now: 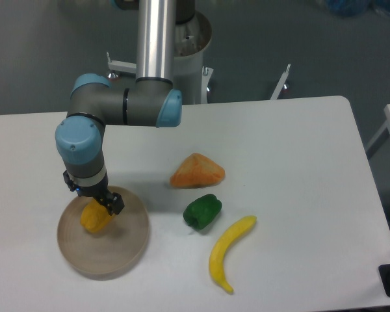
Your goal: Pick up the yellow pepper from the plate
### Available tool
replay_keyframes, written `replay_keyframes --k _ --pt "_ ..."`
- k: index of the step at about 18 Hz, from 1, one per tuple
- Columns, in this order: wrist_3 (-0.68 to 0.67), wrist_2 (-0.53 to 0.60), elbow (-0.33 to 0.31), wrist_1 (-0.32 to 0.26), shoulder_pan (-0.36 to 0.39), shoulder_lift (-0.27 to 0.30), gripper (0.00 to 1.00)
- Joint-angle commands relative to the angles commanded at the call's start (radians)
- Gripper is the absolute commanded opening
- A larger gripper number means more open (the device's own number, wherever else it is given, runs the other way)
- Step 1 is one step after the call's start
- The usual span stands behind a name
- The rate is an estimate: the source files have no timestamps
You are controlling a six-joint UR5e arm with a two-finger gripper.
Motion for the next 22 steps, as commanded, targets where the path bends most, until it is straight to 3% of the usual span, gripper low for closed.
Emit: replay_keyframes --k 1,5,16,22 --pt "0.003 -0.002 0.0 0.0 0.0 0.0 0.72" --pt "0.034 -0.002 -0.002 0.0 0.0 0.0 0.39" --pt "0.04 -0.006 0.034 -0.006 0.012 0.017 0.36" --pt "0.152 -0.011 0.041 -0.021 0.107 0.074 0.36"
